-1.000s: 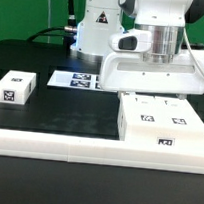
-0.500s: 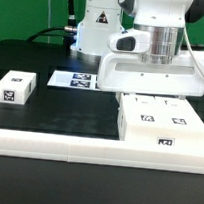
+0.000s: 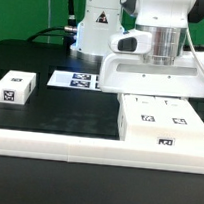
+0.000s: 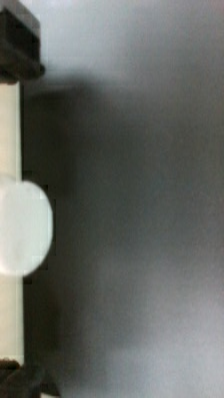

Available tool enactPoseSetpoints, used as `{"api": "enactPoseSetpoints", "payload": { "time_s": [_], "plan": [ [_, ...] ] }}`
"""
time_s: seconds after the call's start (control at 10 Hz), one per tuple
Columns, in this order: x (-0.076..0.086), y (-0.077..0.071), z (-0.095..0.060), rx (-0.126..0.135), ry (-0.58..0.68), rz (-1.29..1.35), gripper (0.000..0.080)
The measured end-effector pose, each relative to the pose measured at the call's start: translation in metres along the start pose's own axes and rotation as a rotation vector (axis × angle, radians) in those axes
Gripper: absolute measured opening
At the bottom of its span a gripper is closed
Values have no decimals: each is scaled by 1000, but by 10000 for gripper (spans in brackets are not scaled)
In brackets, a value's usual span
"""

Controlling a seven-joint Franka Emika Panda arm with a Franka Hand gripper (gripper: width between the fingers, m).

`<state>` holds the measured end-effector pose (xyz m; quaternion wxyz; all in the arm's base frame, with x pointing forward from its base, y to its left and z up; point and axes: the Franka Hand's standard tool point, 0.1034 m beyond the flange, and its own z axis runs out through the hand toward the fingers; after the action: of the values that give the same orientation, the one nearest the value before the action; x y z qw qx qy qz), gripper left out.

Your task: Assemble cabinet

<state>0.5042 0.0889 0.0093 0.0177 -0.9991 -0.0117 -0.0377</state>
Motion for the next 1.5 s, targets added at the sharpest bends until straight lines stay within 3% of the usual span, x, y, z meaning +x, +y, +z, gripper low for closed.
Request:
{"api": "enactPoseSetpoints", "payload": {
  "time_s": [0.1,0.3,0.4,0.5,0.6,1.2,1.5],
  "plan": [
    [0,0,0,0,4,-4,775],
    [0,0,0,1,21,-15,418],
    [-1,1,0,2,27,-26,281],
    [-1,1,0,2,36,-29,281],
    [-2,1,0,2,48,-32,222],
    [-3,1,-1,3,57,-36,222],
    [-2,2,-20,0,16,-40,222]
  ]
}}
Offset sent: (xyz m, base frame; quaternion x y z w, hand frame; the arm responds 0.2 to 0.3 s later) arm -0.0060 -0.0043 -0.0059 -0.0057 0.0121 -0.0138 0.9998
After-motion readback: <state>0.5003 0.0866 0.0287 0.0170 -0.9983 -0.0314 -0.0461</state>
